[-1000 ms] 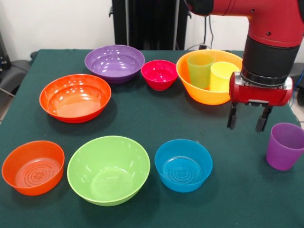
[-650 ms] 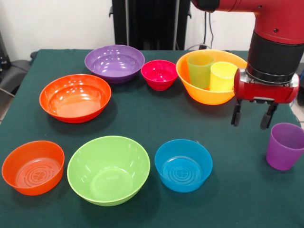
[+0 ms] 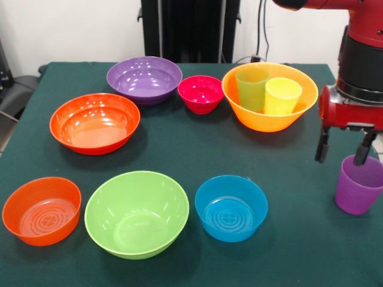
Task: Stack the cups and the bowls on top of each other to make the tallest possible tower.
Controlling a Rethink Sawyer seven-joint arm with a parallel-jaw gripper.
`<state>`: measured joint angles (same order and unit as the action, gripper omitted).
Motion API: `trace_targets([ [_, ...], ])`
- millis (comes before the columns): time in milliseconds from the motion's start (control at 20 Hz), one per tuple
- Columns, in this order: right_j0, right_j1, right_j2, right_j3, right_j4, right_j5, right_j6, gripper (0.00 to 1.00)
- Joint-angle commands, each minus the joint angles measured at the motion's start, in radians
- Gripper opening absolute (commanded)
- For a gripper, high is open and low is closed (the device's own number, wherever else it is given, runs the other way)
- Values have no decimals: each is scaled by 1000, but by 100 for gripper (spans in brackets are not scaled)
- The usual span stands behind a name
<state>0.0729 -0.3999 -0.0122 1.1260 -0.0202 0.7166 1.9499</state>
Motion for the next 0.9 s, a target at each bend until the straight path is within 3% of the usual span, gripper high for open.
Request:
trace_targets([
  [50, 20, 39, 64, -37, -60, 88, -41, 100],
  [400, 35, 64, 44, -73, -68, 102, -33, 100],
  [900, 104, 121, -48, -121, -79, 96, 40, 100],
])
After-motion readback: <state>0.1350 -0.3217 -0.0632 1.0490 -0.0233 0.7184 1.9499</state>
